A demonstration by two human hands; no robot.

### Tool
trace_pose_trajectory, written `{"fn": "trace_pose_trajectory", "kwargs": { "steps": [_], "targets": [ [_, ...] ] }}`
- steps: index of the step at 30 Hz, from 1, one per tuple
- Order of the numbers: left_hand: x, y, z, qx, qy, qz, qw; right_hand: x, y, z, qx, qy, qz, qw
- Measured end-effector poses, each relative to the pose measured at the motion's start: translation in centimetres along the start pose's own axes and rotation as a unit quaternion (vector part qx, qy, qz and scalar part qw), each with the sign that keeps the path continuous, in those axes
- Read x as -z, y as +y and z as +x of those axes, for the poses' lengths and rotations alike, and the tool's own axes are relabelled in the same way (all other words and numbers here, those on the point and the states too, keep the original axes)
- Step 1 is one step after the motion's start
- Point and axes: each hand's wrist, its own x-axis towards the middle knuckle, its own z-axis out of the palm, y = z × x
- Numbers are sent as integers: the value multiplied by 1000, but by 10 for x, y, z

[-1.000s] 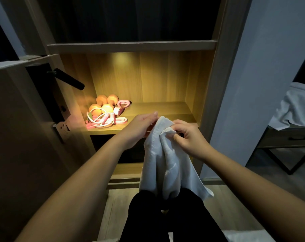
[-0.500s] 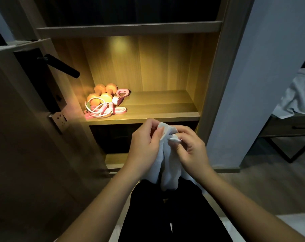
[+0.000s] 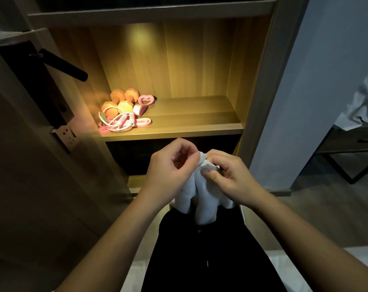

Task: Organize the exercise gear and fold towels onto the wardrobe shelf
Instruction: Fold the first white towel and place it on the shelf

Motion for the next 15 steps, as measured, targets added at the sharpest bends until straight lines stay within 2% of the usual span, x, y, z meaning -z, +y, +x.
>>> {"fn": "trace_pose_trajectory", "kwargs": {
  "steps": [6, 11, 15],
  "targets": [
    [-2, 1, 0, 37, -25, 59, 997, 7, 2, -1, -13, -66, -46, 997],
    [1, 1, 3, 56, -29, 65, 996, 7, 2, -3, -2, -55, -43, 998],
    [5, 2, 6, 124, -56, 64, 989, 4, 7, -7, -9, -52, -40, 998]
  ]
}}
